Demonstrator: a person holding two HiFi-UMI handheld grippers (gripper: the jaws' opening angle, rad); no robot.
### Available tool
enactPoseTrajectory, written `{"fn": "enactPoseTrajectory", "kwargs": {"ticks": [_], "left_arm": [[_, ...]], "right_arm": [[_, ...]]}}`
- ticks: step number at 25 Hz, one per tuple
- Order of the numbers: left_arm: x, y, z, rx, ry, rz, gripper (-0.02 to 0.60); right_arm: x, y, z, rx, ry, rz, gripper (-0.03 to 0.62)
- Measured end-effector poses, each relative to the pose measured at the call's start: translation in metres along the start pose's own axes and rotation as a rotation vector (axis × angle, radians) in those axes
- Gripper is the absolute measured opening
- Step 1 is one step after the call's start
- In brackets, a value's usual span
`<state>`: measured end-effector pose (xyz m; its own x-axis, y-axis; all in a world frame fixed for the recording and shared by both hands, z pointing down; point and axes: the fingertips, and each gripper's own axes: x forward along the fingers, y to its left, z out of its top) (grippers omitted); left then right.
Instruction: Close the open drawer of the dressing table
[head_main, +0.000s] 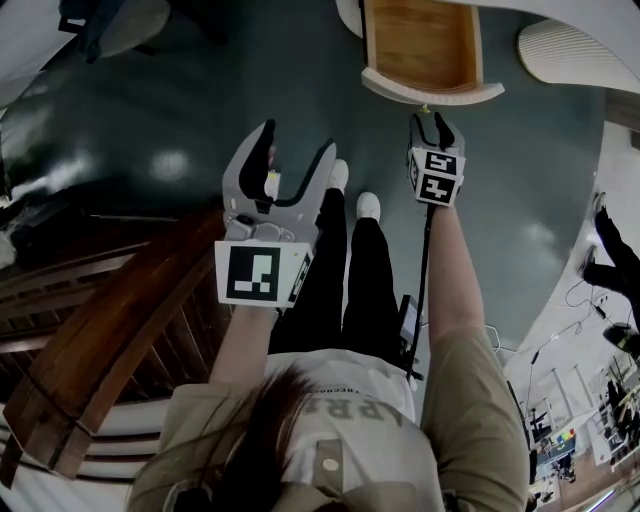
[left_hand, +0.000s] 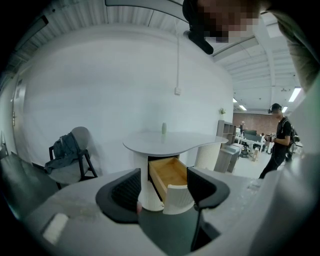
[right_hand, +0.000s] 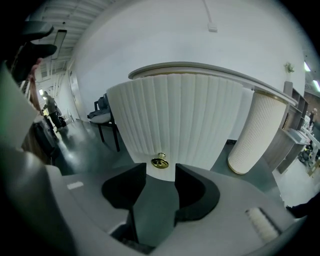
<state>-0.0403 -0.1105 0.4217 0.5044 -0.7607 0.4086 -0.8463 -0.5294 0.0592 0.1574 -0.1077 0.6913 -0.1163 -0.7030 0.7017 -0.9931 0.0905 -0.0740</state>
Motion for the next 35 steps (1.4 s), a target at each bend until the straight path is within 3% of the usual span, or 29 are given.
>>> {"fn": "enactPoseTrajectory", "kwargs": {"ticks": [10,22,35], "left_arm": [[0.005,0.008,0.005,-0.017,0.013,0.025,0.302],[0.013,0.016,0.011,0.012,0.002,0.012,0.302],[0.006,0.014,0.017,-0.018,0.009,0.04,0.302]], "right_arm": [[0.006,0.001,0.003,-0.004,0.028,0.019,0.117],[0.011,0.001,0.0,0.012,0.053,0.026,0.107],[0.013,0.0,0.004,0.029,0.103,-0.002,0.106]]}}
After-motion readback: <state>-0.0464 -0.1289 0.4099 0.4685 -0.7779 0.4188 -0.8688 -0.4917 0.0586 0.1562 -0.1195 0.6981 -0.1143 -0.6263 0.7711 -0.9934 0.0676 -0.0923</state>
